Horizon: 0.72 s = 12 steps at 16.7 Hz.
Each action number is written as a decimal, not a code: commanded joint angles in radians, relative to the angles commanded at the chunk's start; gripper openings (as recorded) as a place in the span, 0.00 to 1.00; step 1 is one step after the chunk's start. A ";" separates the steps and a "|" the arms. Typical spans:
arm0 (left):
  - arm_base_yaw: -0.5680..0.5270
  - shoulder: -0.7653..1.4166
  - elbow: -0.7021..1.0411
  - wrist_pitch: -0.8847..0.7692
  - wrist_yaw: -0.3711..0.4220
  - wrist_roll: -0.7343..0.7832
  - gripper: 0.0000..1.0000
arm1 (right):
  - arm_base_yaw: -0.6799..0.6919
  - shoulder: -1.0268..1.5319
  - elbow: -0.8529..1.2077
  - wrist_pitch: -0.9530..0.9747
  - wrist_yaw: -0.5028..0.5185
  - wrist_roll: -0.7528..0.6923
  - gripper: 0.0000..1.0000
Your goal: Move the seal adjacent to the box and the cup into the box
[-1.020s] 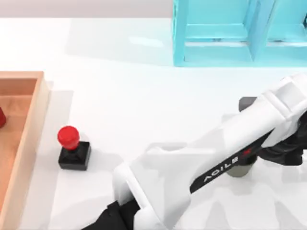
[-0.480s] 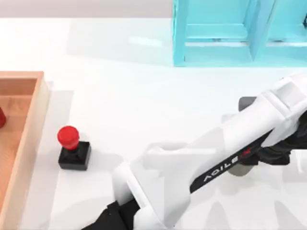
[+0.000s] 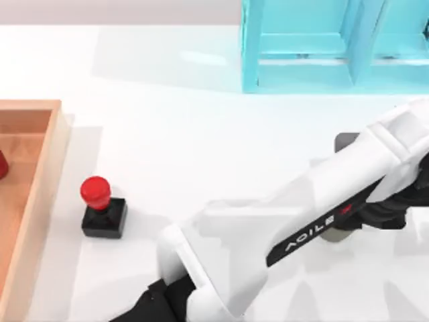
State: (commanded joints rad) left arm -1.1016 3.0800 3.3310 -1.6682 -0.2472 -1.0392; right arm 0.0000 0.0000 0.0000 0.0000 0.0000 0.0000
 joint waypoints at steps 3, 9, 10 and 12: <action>0.012 -0.092 -0.124 0.045 0.000 0.014 0.00 | 0.000 0.000 0.000 0.000 0.000 0.000 1.00; 0.052 -0.424 -0.618 0.221 0.004 0.049 0.00 | 0.000 0.000 0.000 0.000 0.000 0.000 1.00; 0.059 -0.488 -0.717 0.256 0.005 0.054 0.00 | 0.000 0.000 0.000 0.000 0.000 0.000 1.00; 0.074 -0.612 -0.911 0.322 0.006 0.066 0.00 | 0.000 0.000 0.000 0.000 0.000 0.000 1.00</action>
State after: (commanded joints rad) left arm -1.0279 2.4676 2.4200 -1.3458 -0.2414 -0.9732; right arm 0.0000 0.0000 0.0000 0.0000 0.0000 0.0000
